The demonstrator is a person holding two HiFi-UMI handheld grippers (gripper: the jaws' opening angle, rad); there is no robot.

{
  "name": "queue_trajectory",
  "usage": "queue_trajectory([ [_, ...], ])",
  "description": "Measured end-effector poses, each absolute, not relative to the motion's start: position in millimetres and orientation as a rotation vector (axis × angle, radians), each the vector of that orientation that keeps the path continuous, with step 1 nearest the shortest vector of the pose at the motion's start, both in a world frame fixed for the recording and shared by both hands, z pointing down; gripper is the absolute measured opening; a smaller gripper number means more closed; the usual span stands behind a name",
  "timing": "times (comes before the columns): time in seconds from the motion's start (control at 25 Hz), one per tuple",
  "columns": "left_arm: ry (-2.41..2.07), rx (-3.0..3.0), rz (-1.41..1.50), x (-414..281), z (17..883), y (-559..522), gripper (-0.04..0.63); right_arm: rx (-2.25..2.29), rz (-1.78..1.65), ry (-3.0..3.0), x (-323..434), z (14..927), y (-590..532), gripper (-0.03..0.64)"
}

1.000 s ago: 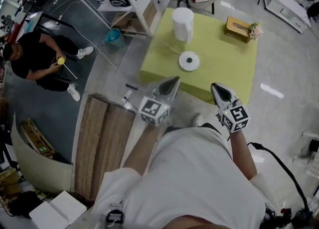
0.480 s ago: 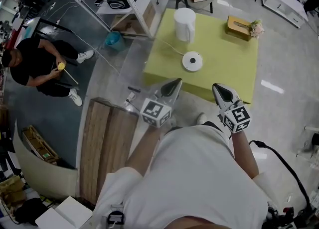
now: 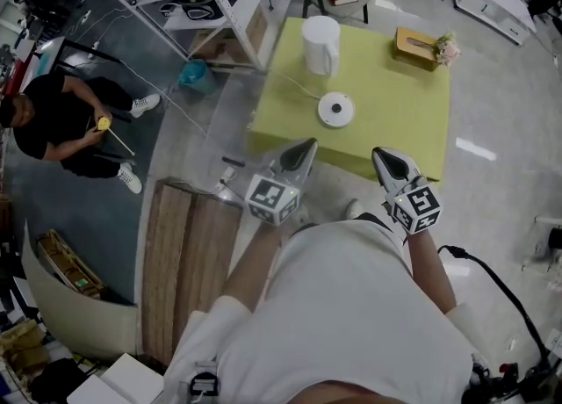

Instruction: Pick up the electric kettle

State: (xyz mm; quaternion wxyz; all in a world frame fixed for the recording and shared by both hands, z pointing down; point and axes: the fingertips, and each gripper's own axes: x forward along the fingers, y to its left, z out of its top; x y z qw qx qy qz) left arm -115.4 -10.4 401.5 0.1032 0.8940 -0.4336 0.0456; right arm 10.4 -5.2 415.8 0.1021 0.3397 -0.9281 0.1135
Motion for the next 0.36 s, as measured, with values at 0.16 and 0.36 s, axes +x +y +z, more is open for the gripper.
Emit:
queue_trajectory([
  [0.16, -1.271, 2.645, 0.141, -117.8, 402.8, -13.4, 0.0, 1.006, 0.338, -2.731, 7.9, 416.7, -5.9, 0.003],
  [0.36, -1.26, 2.658, 0.147, -122.8, 402.1, -16.9, 0.0, 1.011, 0.339, -2.729, 2.7, 417.2, -7.0, 0.003],
])
